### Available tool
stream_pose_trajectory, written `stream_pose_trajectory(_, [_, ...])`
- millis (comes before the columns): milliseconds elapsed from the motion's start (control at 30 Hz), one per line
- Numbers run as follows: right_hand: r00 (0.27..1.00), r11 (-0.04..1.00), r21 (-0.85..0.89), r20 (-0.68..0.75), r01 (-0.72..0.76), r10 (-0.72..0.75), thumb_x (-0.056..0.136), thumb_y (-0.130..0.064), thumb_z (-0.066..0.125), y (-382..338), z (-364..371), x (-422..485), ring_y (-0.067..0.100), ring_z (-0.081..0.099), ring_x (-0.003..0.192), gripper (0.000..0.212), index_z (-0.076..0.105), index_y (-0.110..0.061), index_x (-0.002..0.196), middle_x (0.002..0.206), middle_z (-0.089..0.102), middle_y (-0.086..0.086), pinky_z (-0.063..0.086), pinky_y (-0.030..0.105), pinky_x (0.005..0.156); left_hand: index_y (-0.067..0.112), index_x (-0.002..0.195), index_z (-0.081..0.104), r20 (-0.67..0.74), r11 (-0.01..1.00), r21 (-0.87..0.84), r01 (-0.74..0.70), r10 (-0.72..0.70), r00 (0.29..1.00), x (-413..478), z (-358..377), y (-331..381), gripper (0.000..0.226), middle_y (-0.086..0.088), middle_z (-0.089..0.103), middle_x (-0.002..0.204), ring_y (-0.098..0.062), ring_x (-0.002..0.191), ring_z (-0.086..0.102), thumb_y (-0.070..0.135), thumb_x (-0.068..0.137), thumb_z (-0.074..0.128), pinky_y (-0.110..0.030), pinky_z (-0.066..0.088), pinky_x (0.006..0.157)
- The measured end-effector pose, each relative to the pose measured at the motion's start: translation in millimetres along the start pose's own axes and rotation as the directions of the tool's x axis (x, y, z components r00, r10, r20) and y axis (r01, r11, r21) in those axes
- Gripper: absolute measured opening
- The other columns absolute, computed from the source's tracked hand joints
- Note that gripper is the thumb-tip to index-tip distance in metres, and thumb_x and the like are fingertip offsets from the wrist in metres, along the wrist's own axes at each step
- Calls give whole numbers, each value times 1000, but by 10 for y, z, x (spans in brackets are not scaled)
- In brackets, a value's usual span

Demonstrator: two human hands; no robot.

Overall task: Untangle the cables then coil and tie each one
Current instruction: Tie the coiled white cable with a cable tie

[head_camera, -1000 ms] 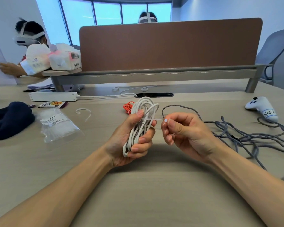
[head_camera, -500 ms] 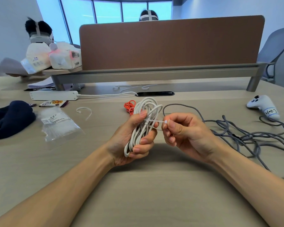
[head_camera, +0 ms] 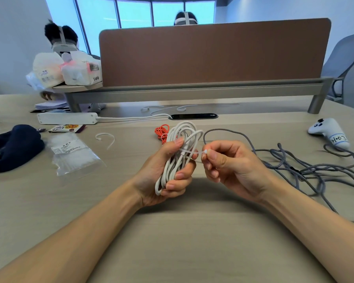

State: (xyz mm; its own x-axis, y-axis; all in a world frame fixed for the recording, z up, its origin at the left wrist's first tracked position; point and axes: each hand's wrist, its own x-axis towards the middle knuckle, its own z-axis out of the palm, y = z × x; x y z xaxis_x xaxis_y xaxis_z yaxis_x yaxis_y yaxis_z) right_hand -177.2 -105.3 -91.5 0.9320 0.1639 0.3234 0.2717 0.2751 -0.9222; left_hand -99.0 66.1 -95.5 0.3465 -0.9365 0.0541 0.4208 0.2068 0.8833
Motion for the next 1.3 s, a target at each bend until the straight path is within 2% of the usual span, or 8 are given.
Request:
stream_pose_trajectory(267, [1000,1000,21,17,-1,1,73,-22,70,1,-12,-1,10,48,51,13,71,-9,76,63,57,3,40,20,50,11,84,58,-1,1000,8,2,-2,1000,-4,26,-1,39,-2,41,52,-7,31,38,48,78,68,-11,24,28])
stream_pose_trajectory(433, [1000,1000,21,30,-9,8,71,-26,75,28,-15,10,10,51,52,23,72,-6,82,64,59,4,42,20,49,10,78,57,-82,999,43,11,-7,997,-6,67,-1,37,-2,39,48,-7,28,34,48,81,54,-11,18,30])
stream_pose_trajectory(600, [1000,1000,15,6,-15,15,71,-21,71,9,7,2,11,53,51,17,73,-7,80,64,60,5,44,20,48,9,80,51,-111,998,54,14,-8,994,-5,98,1,39,-3,39,48,-7,28,33,48,79,54,-10,21,29])
stream_pose_trajectory(833, [994,994,-112,-109,9,-21,73,-11,68,-3,94,1,16,51,45,2,67,-9,73,59,60,10,43,21,42,8,67,56,-189,987,161,23,8,982,10,141,-18,43,-4,39,44,-8,26,31,47,82,45,-9,22,30])
stream_pose_trajectory(933, [991,991,-135,-132,9,-27,74,-8,67,-6,95,2,17,52,45,10,57,-7,76,58,60,11,43,21,41,10,63,58,-201,980,198,13,28,979,18,152,-19,44,-4,40,45,-9,26,32,48,81,46,-9,24,30])
stream_pose_trajectory(1033, [991,971,-238,-132,-14,-19,71,-13,70,1,90,7,18,53,46,18,56,-3,77,60,61,13,44,22,42,10,69,54,-248,966,257,10,56,967,29,142,-53,39,-7,39,47,-11,27,31,47,79,50,-10,24,32])
stream_pose_trajectory(1167, [990,934,-357,-133,-5,-46,74,-12,76,30,81,16,22,57,52,21,57,-4,76,65,61,14,45,27,44,14,64,55,-308,941,337,-38,148,940,61,139,-75,36,-7,40,48,-12,29,33,46,82,51,-11,23,34])
stream_pose_trajectory(1300, [989,925,-378,-143,-22,-36,77,-19,62,10,83,8,22,60,62,9,61,-12,71,76,58,12,40,28,44,16,53,57,-372,928,369,-51,198,907,71,121,-47,49,-5,40,45,-12,30,32,43,92,44,-11,23,35])
